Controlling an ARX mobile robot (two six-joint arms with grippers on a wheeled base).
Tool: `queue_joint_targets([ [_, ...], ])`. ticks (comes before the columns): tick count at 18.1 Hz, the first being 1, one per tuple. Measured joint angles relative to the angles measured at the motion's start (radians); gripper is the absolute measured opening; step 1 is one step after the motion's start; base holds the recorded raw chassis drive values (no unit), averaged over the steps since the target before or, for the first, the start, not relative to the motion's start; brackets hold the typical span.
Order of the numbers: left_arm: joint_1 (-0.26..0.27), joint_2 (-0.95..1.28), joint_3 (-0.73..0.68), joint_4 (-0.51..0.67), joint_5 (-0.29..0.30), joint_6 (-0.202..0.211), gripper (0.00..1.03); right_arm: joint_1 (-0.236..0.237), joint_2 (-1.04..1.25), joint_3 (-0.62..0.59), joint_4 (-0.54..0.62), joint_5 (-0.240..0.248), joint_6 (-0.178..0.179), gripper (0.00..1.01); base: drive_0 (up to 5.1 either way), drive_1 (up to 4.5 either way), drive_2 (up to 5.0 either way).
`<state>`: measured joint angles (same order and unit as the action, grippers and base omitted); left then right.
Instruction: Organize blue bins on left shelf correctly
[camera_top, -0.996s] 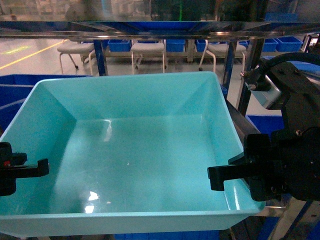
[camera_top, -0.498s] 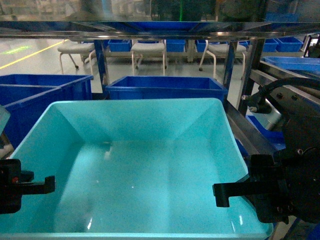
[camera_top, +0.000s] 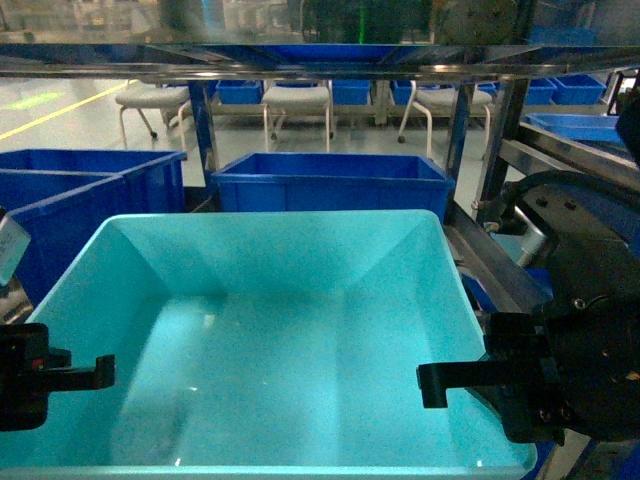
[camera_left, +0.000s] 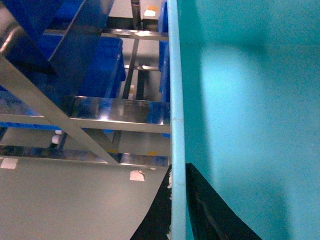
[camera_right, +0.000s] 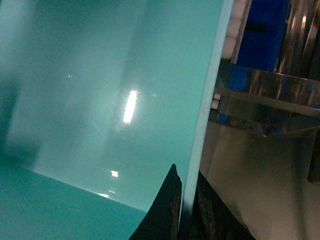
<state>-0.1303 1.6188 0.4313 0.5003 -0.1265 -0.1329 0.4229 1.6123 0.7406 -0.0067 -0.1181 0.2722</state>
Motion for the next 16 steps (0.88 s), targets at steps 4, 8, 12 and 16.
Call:
queue_joint_targets([
  [4,-0.024,0.136,0.107,0.003,0.010,0.010,0.05,-0.038,0.090,0.064,-0.023,-0.004,-0.010,0.03,0.0,0.00,0.0],
  [8,-0.051,0.314,0.229,0.027,-0.002,0.059,0.05,-0.097,0.275,0.173,-0.056,-0.039,-0.030,0.03,0.0,0.00,0.0],
  [12,-0.062,0.446,0.372,0.017,-0.015,0.107,0.05,-0.119,0.374,0.261,-0.082,-0.037,-0.049,0.03,0.0,0.00,0.0],
  [16,-0.064,0.503,0.464,-0.029,-0.014,0.113,0.05,-0.139,0.419,0.332,-0.122,-0.038,-0.061,0.03,0.0,0.00,0.0],
])
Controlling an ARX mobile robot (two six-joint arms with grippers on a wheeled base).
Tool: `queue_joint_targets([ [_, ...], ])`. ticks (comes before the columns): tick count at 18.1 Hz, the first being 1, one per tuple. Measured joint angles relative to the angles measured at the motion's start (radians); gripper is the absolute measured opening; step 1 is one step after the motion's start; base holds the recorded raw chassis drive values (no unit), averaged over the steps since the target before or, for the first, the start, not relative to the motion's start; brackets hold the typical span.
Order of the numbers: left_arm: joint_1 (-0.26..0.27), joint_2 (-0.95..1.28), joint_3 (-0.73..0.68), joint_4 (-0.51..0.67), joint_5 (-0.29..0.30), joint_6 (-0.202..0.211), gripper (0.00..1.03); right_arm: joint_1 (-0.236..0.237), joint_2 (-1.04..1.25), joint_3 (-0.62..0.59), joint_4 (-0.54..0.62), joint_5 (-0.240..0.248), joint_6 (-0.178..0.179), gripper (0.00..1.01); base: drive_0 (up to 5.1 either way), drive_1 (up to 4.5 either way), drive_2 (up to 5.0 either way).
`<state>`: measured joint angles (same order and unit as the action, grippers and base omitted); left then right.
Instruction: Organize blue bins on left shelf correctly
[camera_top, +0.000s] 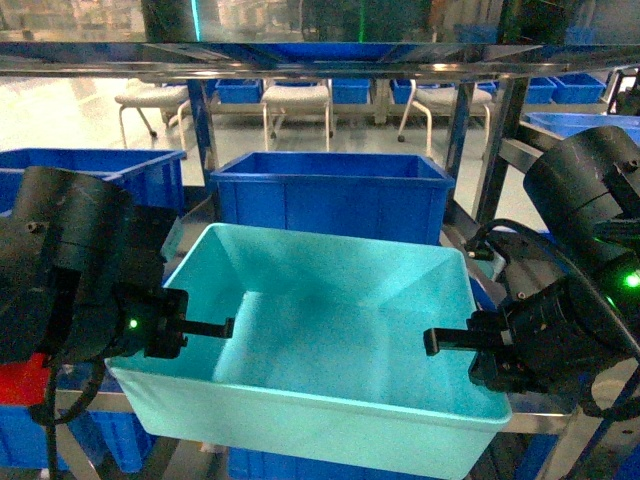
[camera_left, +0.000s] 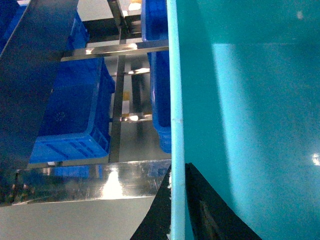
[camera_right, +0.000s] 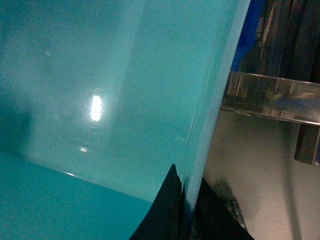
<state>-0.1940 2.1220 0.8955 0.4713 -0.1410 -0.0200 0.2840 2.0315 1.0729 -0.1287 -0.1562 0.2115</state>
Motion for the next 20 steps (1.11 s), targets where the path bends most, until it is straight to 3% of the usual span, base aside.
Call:
queue_joint_targets([
  [3,0.014,0.036,0.072,-0.062,0.000,-0.001,0.05,-0.006,0.045,0.082,-0.060,-0.016,-0.007,0.03,0.0,0.00,0.0],
  [6,0.028,0.033,0.051,0.006,-0.012,0.010,0.05,-0.003,0.058,0.095,-0.061,-0.030,-0.006,0.03,0.0,0.00,0.0],
  [13,0.035,0.038,0.064,-0.021,-0.025,0.019,0.05,0.002,0.084,0.120,-0.059,-0.033,-0.021,0.03,0.0,0.00,0.0],
  [20,0.045,0.166,0.261,-0.145,-0.013,0.022,0.05,0.002,0.238,0.303,-0.161,-0.047,-0.037,0.03,0.0,0.00,0.0],
])
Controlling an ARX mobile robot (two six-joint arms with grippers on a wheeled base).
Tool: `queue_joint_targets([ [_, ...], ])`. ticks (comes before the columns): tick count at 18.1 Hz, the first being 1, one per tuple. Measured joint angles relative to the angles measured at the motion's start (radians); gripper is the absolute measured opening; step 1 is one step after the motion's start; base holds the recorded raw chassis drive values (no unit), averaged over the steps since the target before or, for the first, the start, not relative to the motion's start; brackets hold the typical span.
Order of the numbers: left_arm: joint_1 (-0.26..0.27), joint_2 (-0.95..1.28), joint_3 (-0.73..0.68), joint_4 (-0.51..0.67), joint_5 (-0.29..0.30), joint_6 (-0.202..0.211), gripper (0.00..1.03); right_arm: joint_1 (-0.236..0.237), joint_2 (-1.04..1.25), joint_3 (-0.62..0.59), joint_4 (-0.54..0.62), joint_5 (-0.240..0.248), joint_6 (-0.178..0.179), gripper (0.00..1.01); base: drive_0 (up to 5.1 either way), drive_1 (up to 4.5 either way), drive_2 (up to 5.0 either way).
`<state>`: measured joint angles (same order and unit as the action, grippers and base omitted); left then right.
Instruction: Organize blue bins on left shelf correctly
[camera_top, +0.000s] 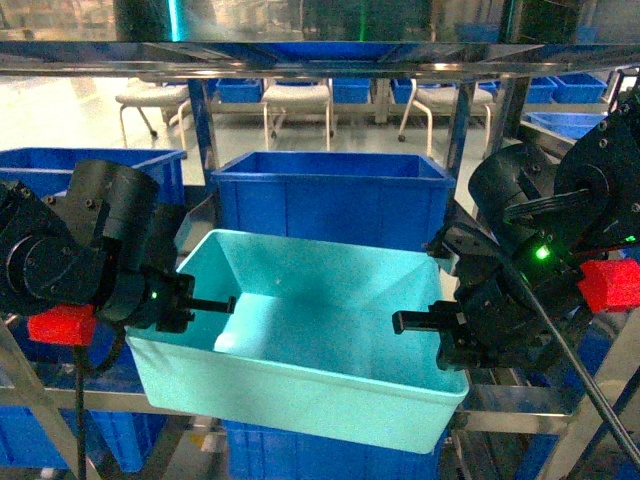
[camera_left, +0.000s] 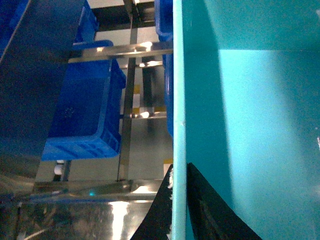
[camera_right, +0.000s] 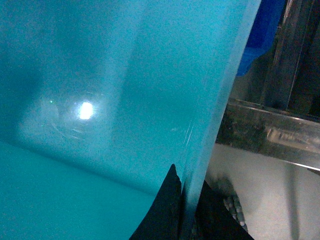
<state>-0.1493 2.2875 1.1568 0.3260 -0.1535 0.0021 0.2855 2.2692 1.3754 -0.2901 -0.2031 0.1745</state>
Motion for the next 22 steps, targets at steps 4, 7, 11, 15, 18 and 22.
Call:
queue_joint_targets([
  [4,0.003,0.014,0.055,0.002,-0.005,0.003,0.05,-0.014,0.049,0.091,0.010,-0.002,-0.021,0.03,0.0,0.00,0.0],
  [7,0.014,0.031,0.076,-0.016,-0.008,-0.007,0.05,-0.013,0.075,0.146,-0.011,-0.009,-0.038,0.03,0.0,0.00,0.0],
  [11,0.021,0.050,0.090,-0.019,-0.017,0.000,0.16,-0.010,0.112,0.186,-0.014,-0.034,-0.068,0.06,0.0,0.00,0.0],
  [15,0.019,0.051,0.091,-0.013,-0.018,0.016,0.44,-0.001,0.112,0.193,-0.014,-0.071,-0.135,0.32,0.0,0.00,0.0],
  [18,0.014,0.051,0.091,-0.014,-0.006,0.029,0.75,0.005,0.112,0.196,-0.009,-0.082,-0.150,0.66,0.0,0.00,0.0],
  [22,0.000,-0.019,-0.084,0.307,-0.058,0.005,0.98,0.001,0.030,0.045,0.230,-0.018,-0.135,1.00,0.0,0.00,0.0],
])
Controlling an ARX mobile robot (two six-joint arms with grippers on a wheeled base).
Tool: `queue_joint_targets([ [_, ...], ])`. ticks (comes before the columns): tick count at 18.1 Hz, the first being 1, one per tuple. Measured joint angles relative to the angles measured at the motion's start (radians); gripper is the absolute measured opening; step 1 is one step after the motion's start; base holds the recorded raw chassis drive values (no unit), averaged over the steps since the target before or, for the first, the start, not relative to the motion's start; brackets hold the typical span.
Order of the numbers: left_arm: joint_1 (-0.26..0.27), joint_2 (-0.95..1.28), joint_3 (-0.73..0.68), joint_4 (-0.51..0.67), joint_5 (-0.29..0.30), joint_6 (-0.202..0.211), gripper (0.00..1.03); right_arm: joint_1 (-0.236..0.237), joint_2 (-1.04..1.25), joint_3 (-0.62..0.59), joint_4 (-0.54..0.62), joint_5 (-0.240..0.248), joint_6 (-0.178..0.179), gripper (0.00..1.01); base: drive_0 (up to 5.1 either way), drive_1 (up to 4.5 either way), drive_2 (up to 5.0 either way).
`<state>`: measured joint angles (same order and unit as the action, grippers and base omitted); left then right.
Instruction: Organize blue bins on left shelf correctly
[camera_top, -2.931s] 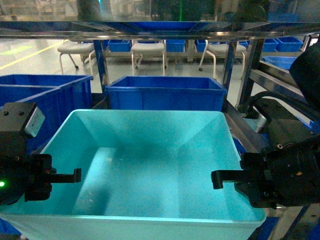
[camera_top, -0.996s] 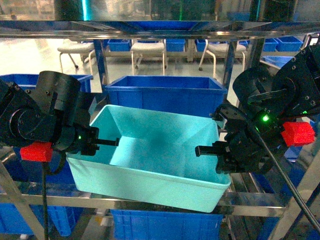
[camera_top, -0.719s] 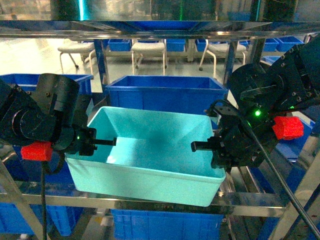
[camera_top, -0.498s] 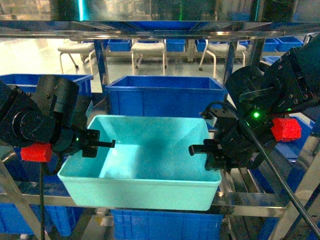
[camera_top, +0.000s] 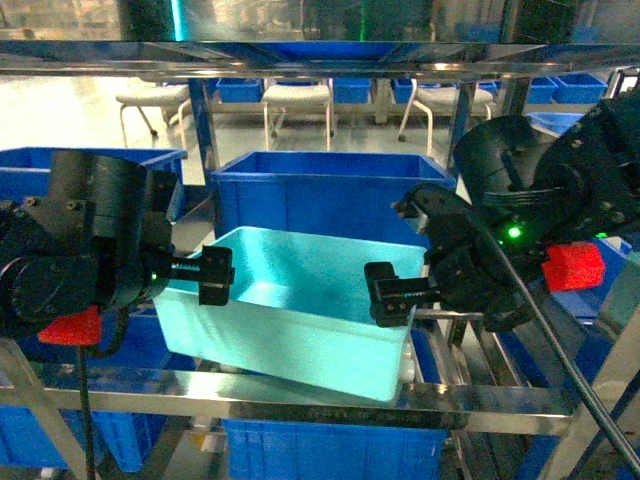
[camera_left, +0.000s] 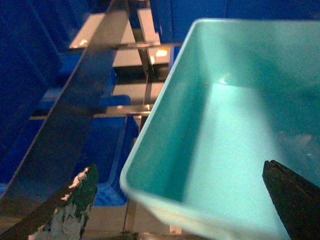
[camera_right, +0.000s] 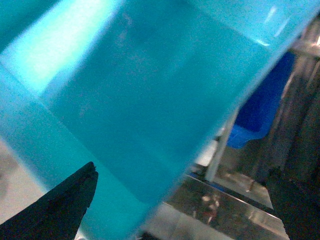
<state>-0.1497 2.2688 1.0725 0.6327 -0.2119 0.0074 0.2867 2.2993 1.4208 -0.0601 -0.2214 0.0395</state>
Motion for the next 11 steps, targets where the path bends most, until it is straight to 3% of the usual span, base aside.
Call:
queue_joint_targets([
  [2,-0.002,-0.082,-0.131,0.164,0.012,-0.020,0.98,0.001,-0.113,-0.143,0.151,0.079,-0.010,0.98,0.0,0.00,0.0],
  [4,-0.006,-0.165,-0.254,0.178,0.014,-0.035,0.98,0.006,-0.190,-0.229,0.163,0.091,-0.011,0.98,0.0,0.00,0.0],
  [6,0.001,-0.283,-0.413,0.069,0.008,-0.060,0.98,0.029,-0.241,-0.304,0.076,0.028,0.012,0.98,0.0,0.00,0.0],
  [9,0.077,-0.494,-0.570,-0.099,0.033,-0.131,0.98,0.056,-0.378,-0.448,0.053,-0.094,0.122,0.98,0.0,0.00,0.0],
  [11,0.105,-0.661,-0.685,-0.229,0.081,-0.140,0.98,0.053,-0.512,-0.533,-0.014,-0.144,0.187,0.98,0.0,0.00,0.0],
])
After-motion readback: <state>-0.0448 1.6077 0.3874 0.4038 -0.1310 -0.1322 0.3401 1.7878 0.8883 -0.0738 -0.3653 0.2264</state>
